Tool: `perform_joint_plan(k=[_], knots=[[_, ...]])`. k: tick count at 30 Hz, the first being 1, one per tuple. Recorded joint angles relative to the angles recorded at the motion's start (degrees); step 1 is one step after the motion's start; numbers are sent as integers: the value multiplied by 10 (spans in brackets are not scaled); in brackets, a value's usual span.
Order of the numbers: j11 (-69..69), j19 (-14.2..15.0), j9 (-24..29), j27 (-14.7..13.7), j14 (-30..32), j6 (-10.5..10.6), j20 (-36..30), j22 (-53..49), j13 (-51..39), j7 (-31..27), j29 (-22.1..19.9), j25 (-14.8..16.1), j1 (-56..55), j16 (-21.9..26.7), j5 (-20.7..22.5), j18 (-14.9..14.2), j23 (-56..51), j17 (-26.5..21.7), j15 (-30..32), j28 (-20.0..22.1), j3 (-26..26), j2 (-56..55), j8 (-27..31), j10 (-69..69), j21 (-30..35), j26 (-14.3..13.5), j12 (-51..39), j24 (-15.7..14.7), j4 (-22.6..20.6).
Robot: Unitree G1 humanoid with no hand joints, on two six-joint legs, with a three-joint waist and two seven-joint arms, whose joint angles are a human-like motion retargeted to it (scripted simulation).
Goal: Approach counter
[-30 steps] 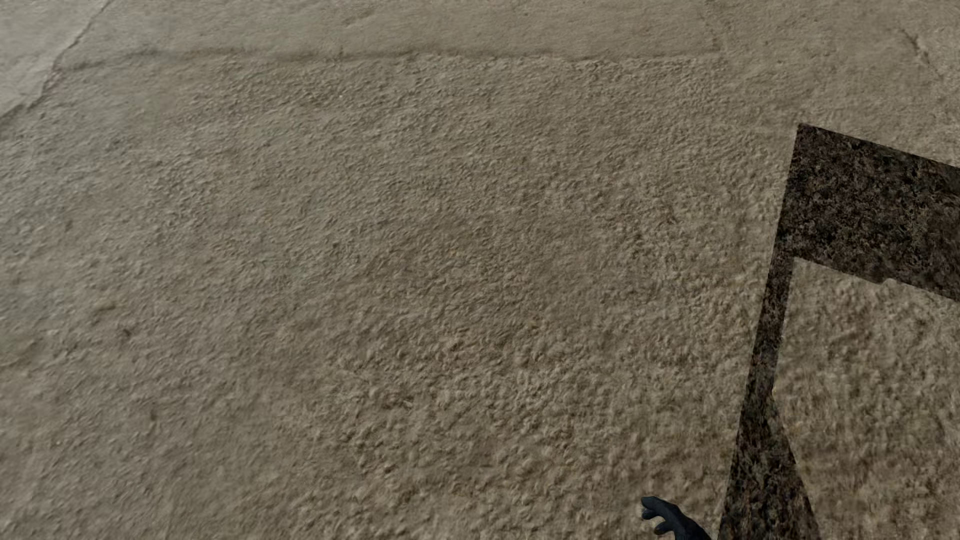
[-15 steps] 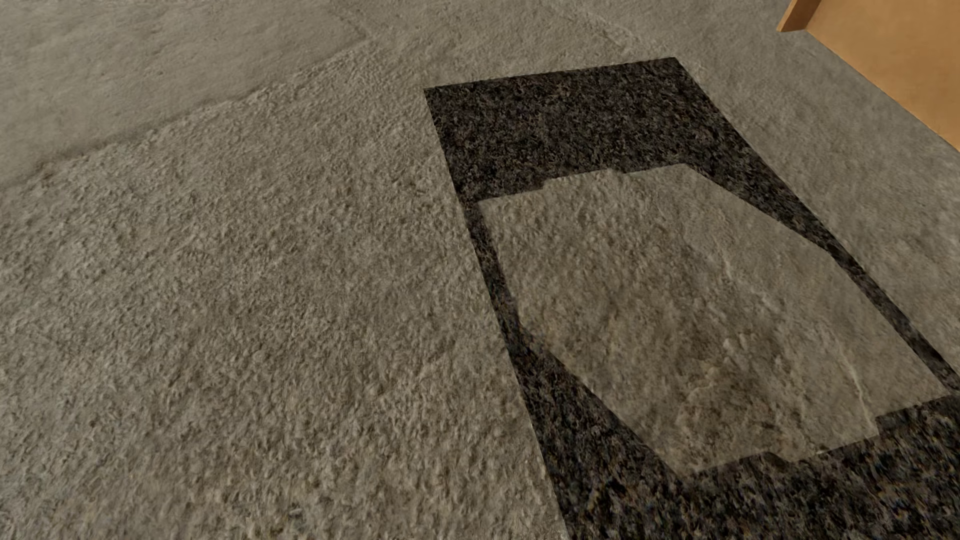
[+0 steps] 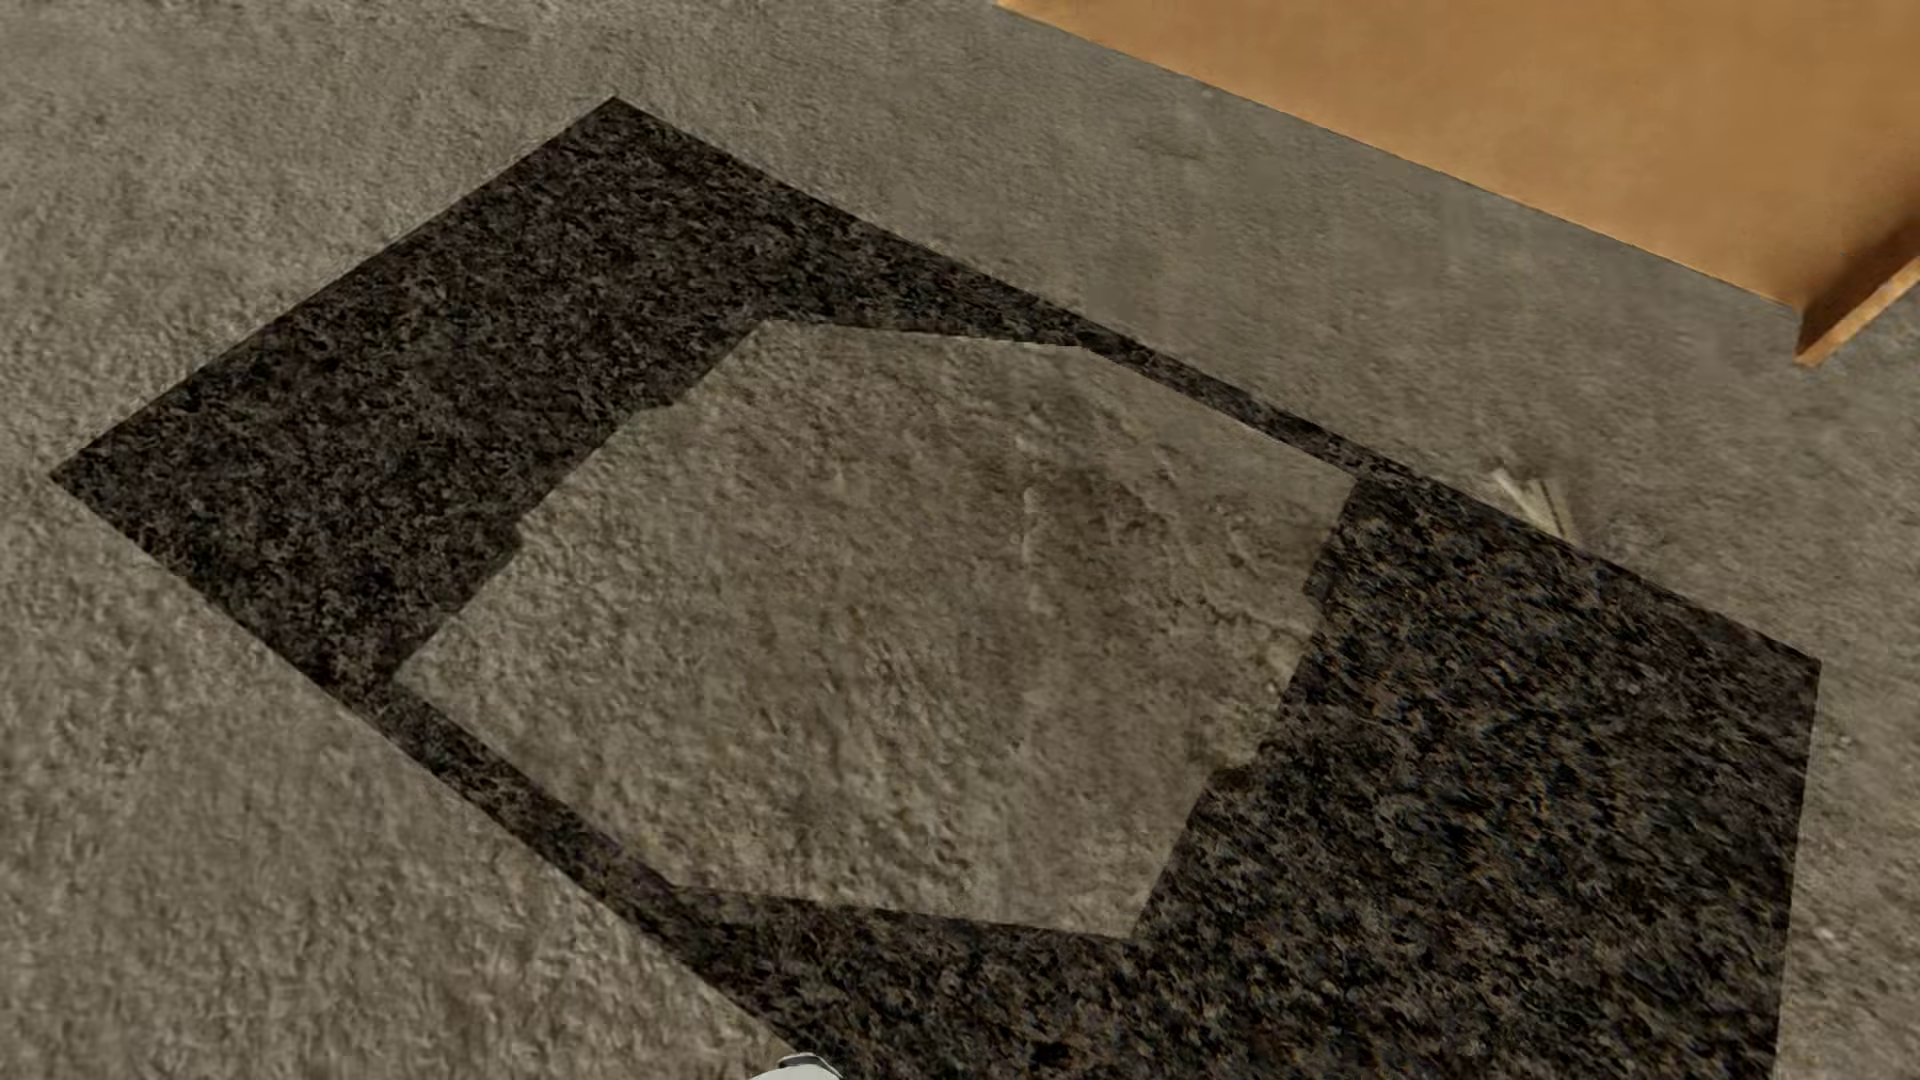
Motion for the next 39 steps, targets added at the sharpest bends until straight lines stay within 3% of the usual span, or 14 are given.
perform_joint_plan(k=[2, 4, 7, 10, 12, 14, 18, 21, 25, 28, 29, 30, 35, 39], knots=[[84, -22, 1, -10, -37, -5, -20, -35, 7, 50, 9, 21, 73, 22, -52, -8, -41, -5, -20, 45, -12, -87, -19, -11, -20, -17, -21, 23, 13], [56, -72, -2, -37, -65, -8, 38, -85, 38, 88, -49, 74, 142, 34, -101, -16, -94, 8, -37, 180, -30, -160, -66, -35, -71, -42, -26, -25, 7], [-160, -84, -7, -53, -109, -5, 80, -160, 89, 112, -106, 107, 234, 60, -106, -32, -144, 19, -68, 205, -53, -207, -113, -66, -111, -62, -67, -79, -10], [-522, -47, -16, -22, -129, 9, 68, -231, 120, 95, -116, 122, 315, 103, -95, -62, -133, 60, -4, 207, -74, -161, -136, -114, -164, -67, -139, -62, -15], [-537, -132, -19, 16, -108, 16, 59, -258, 132, 69, -110, 116, 358, 116, -100, -89, -77, 92, 80, 207, -84, -130, -179, -105, -185, -69, -171, -58, 1], [-449, -188, -13, 64, -14, 28, 85, -273, 122, 18, -69, 88, 353, 110, -84, -116, 16, 113, 14, 226, -88, -115, -195, -3, -174, -63, -167, -82, 42], [-442, -185, 0, 42, 141, 51, 60, -242, 107, -86, 38, 39, 182, 66, -61, -99, 49, 129, -83, 216, -78, -9, -234, 339, -162, -48, -139, -105, 105], [-462, -178, 5, 19, 102, 69, 19, -216, 66, -90, -63, 23, 42, 51, -40, -55, 9, 115, -126, 156, -58, 64, -229, 438, -197, -60, -84, -82, 124], [-443, -165, -2, -16, 60, 74, 99, -148, -28, -30, -89, 9, -76, 16, -29, -21, -20, 66, -197, 166, -26, 108, -185, 241, -182, -14, 27, -136, 76], [-467, -148, -17, -49, 134, 72, 100, -92, -84, -33, -79, 2, -57, 20, -27, -79, -52, 29, -238, 144, -12, 158, -150, -128, -149, 6, 88, -135, 13], [-475, -139, -23, -56, 167, 70, 102, -85, -95, -35, -83, 2, -37, 18, -31, -64, -64, 18, -243, 132, -9, 178, -138, -198, -138, 10, 109, -134, 4], [-461, -131, -26, -61, 196, 67, 110, -81, -101, -23, -88, 9, -31, 12, -42, 22, -78, 9, -248, 129, -6, 190, -124, -178, -133, 13, 128, -137, -2], [-59, -27, -16, -45, 38, 37, 84, -70, -45, 27, -121, 65, 28, -3, -91, 34, -96, 37, 6, 97, 0, 53, -59, -38, -155, 10, 99, -100, -16], [96, -103, -7, -36, -45, 10, 110, -106, 8, 52, -27, 3, 125, -2, -180, 23, -70, 27, -10, 210, -20, -92, -98, -17, -107, -21, 12, -107, -35]])
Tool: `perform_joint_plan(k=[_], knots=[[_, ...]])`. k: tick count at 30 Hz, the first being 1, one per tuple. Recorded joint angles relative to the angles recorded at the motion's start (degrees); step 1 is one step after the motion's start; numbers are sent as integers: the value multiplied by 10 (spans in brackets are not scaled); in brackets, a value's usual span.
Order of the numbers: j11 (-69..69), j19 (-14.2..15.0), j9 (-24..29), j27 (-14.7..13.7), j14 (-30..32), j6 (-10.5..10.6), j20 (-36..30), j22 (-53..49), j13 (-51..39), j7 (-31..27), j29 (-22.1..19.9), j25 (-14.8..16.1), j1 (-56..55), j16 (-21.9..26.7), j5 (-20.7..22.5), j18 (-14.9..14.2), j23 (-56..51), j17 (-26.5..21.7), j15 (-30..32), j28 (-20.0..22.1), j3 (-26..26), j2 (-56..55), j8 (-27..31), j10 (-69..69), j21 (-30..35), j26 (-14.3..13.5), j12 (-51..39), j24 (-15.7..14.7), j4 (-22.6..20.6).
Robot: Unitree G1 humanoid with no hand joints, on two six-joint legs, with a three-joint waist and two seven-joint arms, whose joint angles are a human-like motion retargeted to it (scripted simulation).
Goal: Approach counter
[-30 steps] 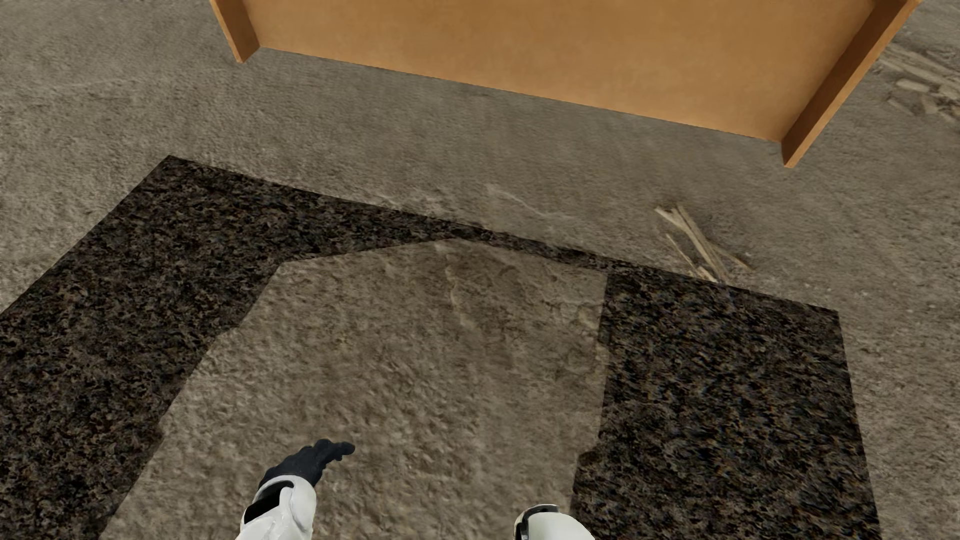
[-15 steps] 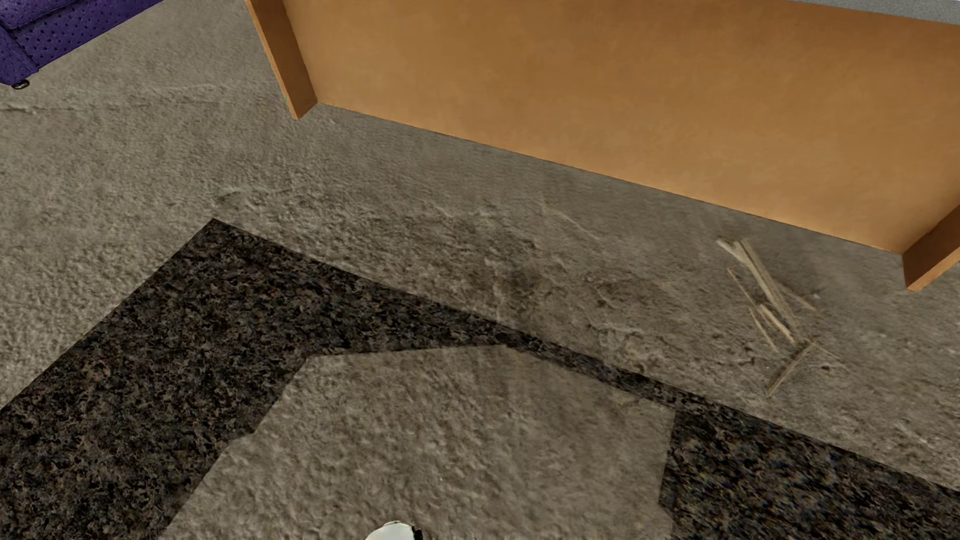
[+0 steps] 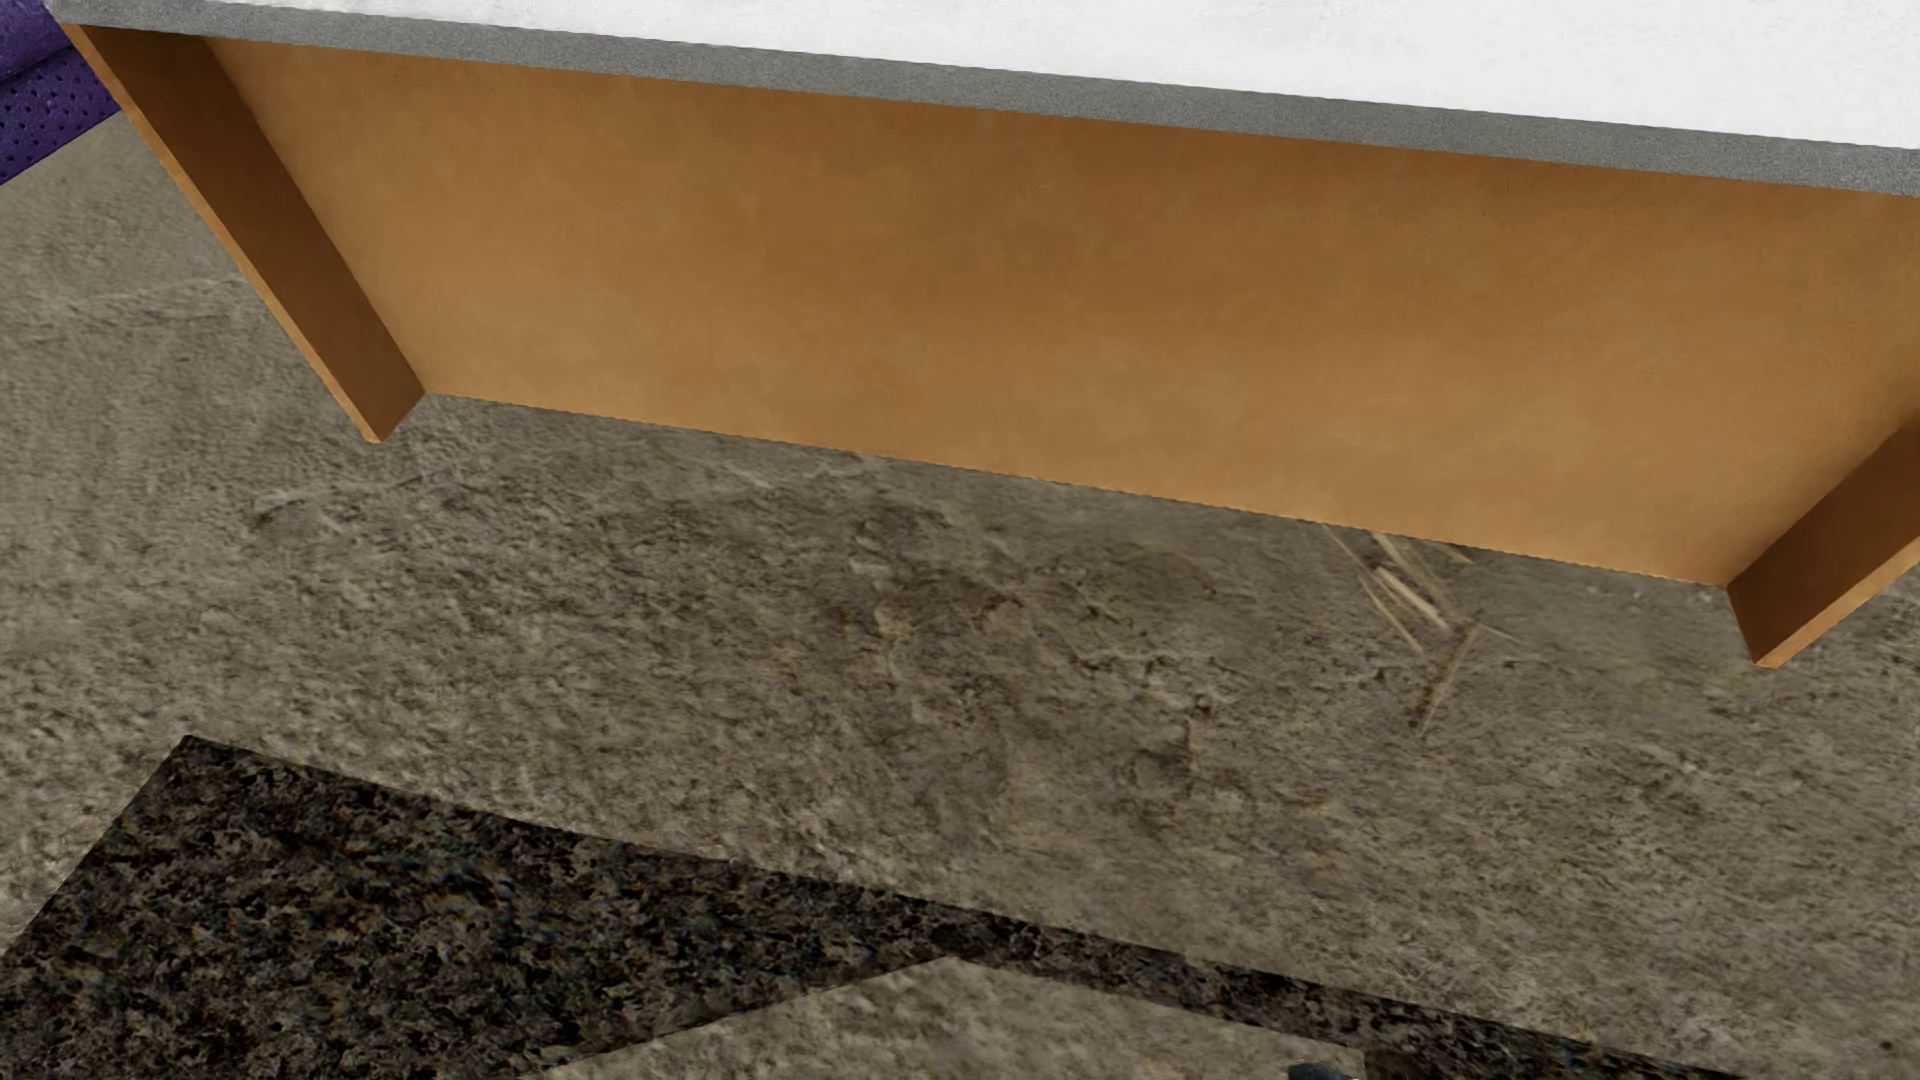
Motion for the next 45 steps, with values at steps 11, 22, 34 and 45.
perform_joint_plan(k=[11, 22, 34, 45], knots=[[-490, -128, -15, 97, -11, -2, -21, -125, 121, -67, 12, 4, 169, 17, -1, -53, 145, 51, -57, 61, -54, 46, -274, 44, -75, -61, -186, -6, 12], [-520, -73, 11, -6, 101, 59, -51, 50, -93, -18, -71, 11, -169, 31, 79, -39, 33, 45, -169, -91, -6, 199, -234, 266, -62, 32, 10, 0, 162], [-86, 16, 2, 31, 74, 18, -64, -4, -24, 78, -41, 9, -16, -6, -43, 16, 69, 8, -22, -70, -10, 68, -17, -37, -30, 2, 14, 24, 49], [-483, 2, -19, 61, 35, -37, -37, -116, 77, -19, 13, 6, 16, 24, -39, -11, 95, 26, -131, 46, -29, 117, -100, -58, -83, -72, -207, 14, -3]])
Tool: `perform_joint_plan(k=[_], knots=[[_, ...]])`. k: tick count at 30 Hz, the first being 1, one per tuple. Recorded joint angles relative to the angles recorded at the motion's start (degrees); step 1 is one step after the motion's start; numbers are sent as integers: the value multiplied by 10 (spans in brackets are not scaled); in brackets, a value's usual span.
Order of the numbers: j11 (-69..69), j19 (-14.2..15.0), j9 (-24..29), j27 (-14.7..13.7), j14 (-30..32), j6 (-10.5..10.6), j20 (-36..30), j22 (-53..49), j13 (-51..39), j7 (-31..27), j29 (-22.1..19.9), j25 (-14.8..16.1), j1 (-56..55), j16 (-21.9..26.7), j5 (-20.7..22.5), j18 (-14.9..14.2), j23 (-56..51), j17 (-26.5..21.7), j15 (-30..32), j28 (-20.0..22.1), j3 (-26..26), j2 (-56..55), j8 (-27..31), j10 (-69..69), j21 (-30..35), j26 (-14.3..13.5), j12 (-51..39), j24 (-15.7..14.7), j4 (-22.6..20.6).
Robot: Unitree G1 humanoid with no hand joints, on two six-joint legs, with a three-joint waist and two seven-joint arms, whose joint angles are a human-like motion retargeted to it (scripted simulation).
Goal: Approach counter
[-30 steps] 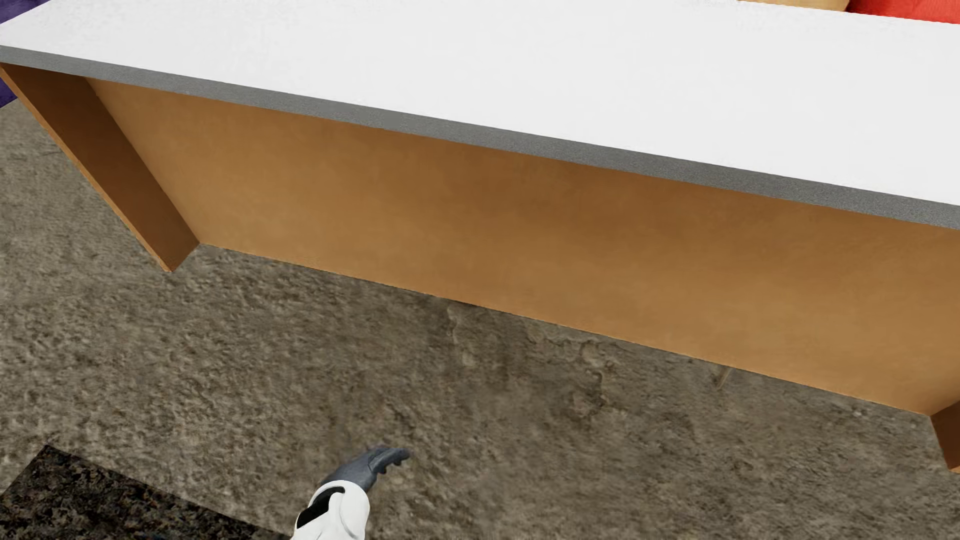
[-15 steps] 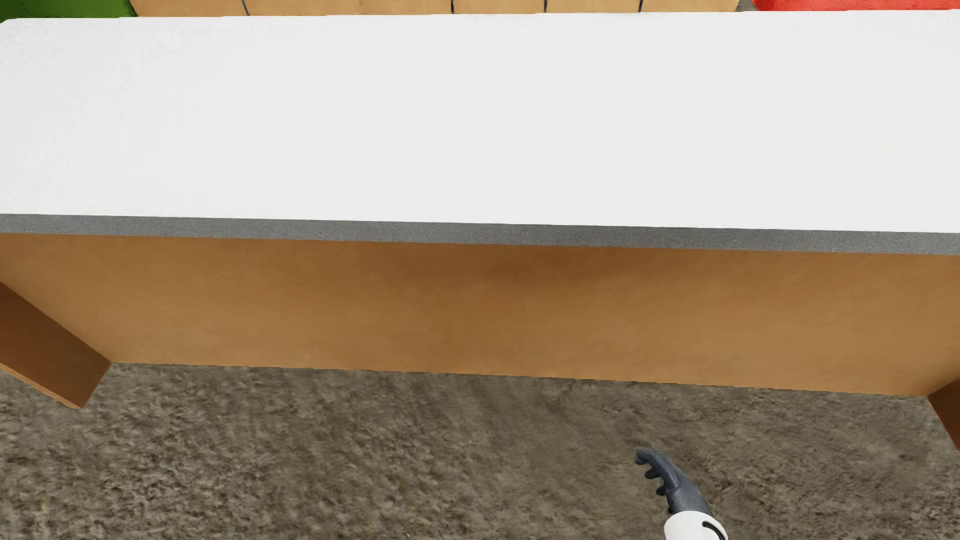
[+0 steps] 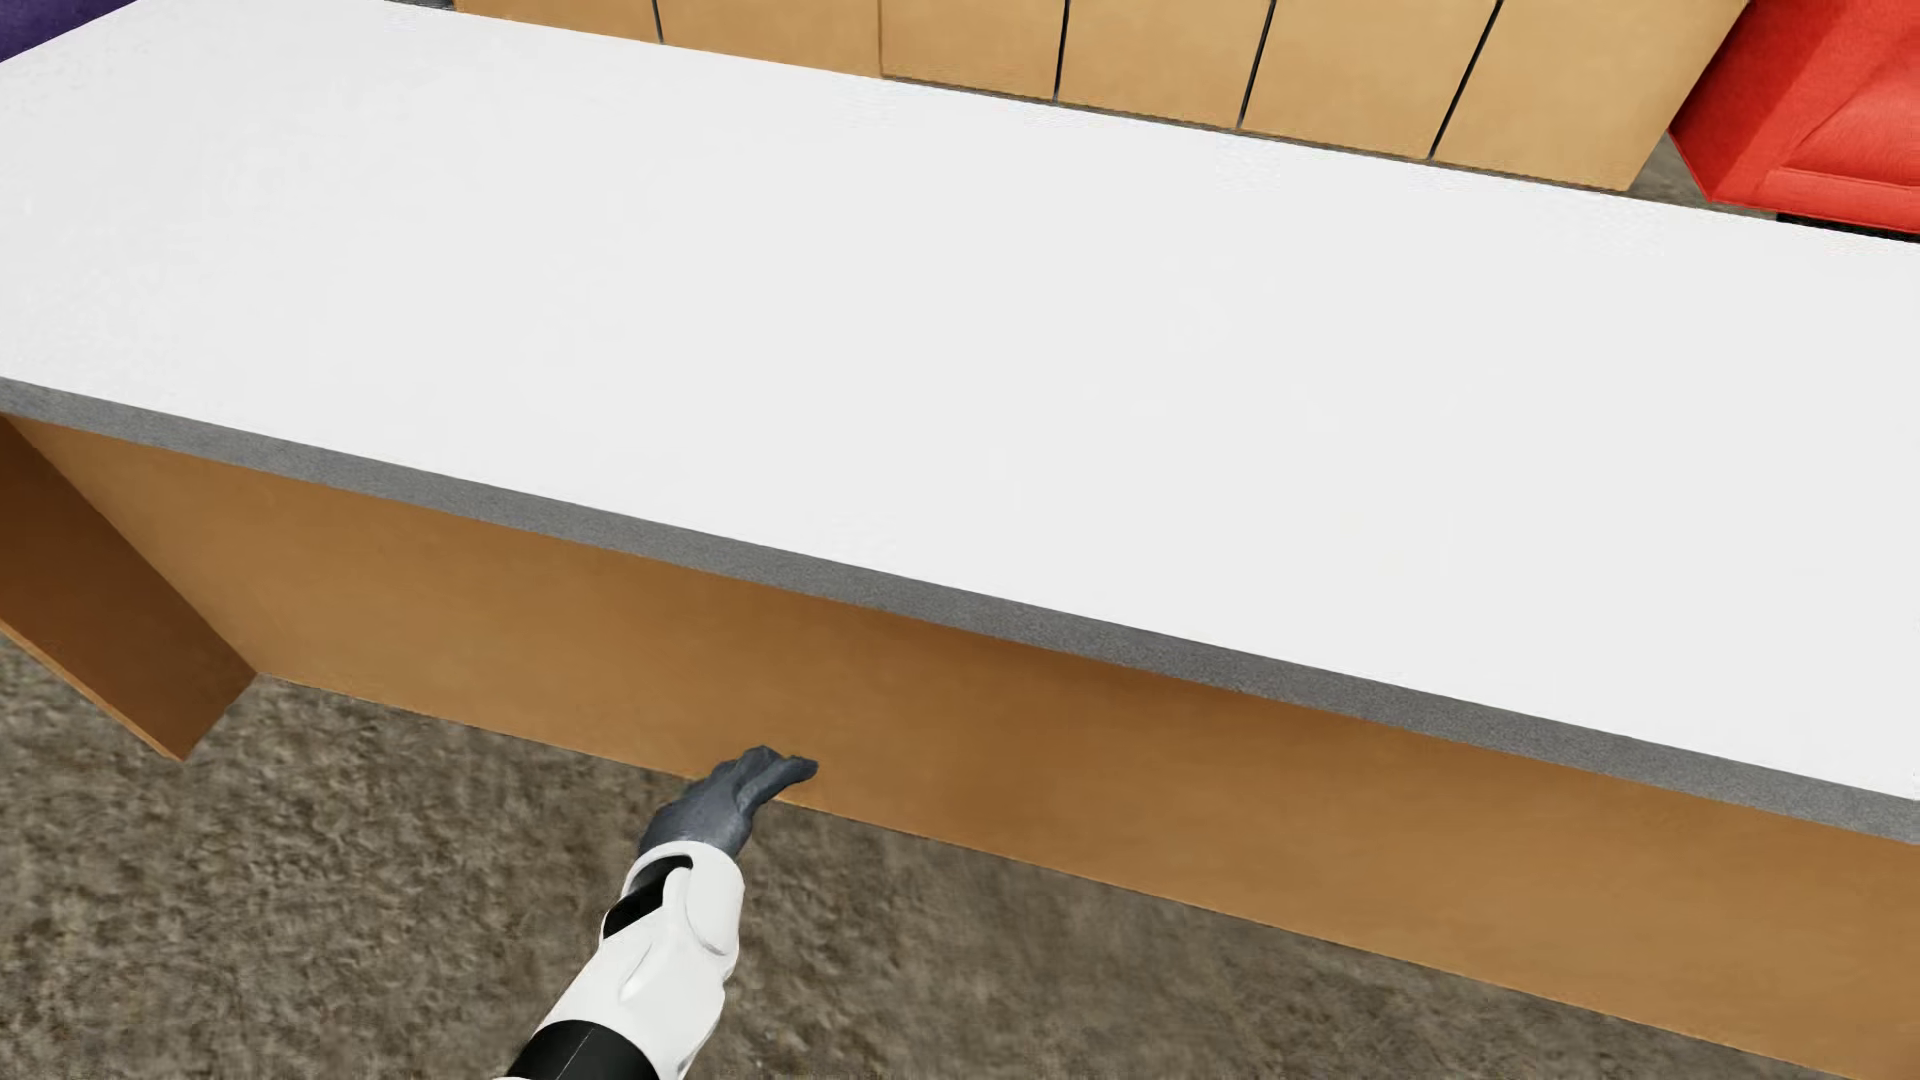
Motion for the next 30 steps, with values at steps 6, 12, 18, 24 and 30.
perform_joint_plan(k=[6, 12, 18, 24, 30], knots=[[-75, 16, -15, -45, -8, 18, 25, 84, -86, 38, -60, 10, 34, -32, 49, -15, -92, 2, 25, -35, 11, 33, 18, -29, 17, 47, 122, -39, 44], [-98, 10, -18, -82, -18, 37, -11, 198, -110, 71, -55, 27, 62, -67, 77, -26, -132, 12, 28, -133, 16, 52, 45, -37, 59, 107, 247, -42, 68], [-86, 7, -11, -7, -22, 49, 6, 144, -82, 45, -46, 34, 61, -53, 71, -30, -29, 25, 12, -110, 28, 64, 20, -29, 18, 90, 280, -35, 66], [-69, 6, -6, 17, -19, 50, -2, 107, -53, -2, -25, 26, 45, -26, 47, -31, 29, 33, -4, -78, 19, 69, -26, -25, -31, 65, 163, -6, 44], [-66, 5, -2, -20, -15, 51, -11, 48, -65, 6, -38, 14, 36, -19, 47, -29, -35, 29, 1, -43, 9, 51, -16, -26, -35, 33, 110, -6, 44]])
